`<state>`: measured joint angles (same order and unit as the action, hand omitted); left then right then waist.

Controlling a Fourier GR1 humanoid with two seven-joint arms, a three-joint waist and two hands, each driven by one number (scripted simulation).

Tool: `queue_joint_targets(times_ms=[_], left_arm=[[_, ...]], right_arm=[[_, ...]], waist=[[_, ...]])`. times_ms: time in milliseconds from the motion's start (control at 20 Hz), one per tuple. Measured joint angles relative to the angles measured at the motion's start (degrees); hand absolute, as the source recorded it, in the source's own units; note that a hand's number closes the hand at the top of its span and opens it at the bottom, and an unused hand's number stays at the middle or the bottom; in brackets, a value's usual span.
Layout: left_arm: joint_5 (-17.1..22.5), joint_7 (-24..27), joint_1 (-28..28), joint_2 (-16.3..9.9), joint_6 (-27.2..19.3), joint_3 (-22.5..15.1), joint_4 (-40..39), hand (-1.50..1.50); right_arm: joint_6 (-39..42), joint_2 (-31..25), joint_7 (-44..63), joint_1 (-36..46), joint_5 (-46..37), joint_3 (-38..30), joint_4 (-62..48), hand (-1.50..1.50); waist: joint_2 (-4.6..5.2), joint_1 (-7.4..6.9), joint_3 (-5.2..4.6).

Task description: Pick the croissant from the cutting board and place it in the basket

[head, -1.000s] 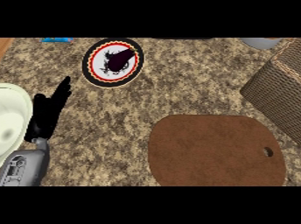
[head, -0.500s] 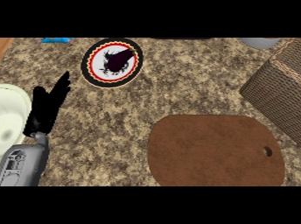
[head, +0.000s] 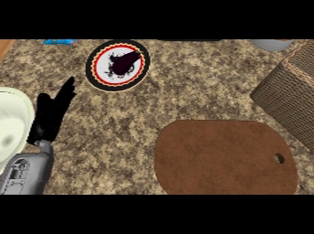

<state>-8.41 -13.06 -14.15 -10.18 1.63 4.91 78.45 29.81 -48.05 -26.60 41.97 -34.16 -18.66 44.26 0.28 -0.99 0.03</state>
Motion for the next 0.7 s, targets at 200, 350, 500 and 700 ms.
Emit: queue_joint_targets(times_ms=[200, 350, 500, 700], left_arm=[[-0.1, 0.2, -0.1, -0.3, 0.3, 0.1, 0.0, 0.0], [0.4, -0.2, 0.1, -0.9, 0.9, 0.6, 0.3, 0.0], [0.6, -0.2, 0.6, -0.7, 1.1, 0.4, 1.0, 0.0], [0.5, -0.4, 0.7, -0.3, 0.9, 0.3, 1.4, 0.0]], right_arm=[[-2.3, 0.4, -1.7, 2.0, 2.4, -3.4, -4.5, -1.5], [-3.5, -0.3, -1.3, 3.4, 5.1, -7.1, -7.1, -1.5], [-5.2, -2.3, -0.4, 5.3, 6.9, -10.4, -10.8, -1.5], [-5.0, -7.0, 0.5, 5.6, 8.6, -13.9, -16.9, -1.5]], waist=[[0.04, 0.01, 0.03], [-0.02, 0.15, 0.01], [0.04, -0.07, 0.03], [0.2, -0.16, 0.05]])
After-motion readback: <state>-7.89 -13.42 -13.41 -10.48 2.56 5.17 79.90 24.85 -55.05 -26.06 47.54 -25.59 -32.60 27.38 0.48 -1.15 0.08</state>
